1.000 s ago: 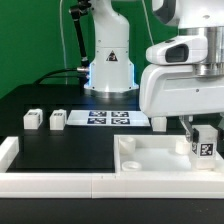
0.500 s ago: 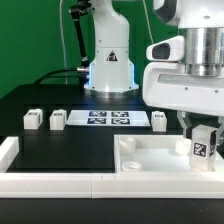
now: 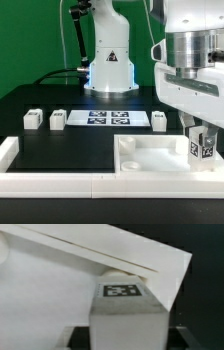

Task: Assemble square table

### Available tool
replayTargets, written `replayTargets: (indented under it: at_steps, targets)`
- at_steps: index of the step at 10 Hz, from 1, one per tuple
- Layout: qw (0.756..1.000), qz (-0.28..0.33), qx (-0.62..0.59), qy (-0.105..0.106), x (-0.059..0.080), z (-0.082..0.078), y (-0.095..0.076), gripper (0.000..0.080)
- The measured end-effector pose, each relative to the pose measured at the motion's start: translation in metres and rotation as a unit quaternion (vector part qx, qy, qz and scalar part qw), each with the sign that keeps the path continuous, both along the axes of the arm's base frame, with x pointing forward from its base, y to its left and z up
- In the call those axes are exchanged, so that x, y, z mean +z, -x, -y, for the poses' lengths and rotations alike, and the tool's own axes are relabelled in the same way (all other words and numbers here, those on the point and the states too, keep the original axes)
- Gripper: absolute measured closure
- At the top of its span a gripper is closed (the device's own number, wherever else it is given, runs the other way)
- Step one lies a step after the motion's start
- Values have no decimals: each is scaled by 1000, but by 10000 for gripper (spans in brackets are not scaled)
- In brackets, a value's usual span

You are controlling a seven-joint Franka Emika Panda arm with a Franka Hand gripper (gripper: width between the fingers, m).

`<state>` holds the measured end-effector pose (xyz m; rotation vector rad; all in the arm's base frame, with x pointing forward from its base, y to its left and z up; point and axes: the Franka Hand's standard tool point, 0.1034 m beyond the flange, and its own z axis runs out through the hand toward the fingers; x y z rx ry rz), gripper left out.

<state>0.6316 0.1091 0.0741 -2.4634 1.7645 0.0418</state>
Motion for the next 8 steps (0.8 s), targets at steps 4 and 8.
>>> replayTargets:
  at_steps: [4,8]
  targets:
    - [963,22,269,22,-4,-7,3,185]
    - [848,48,526,44,-4,-11,3,151]
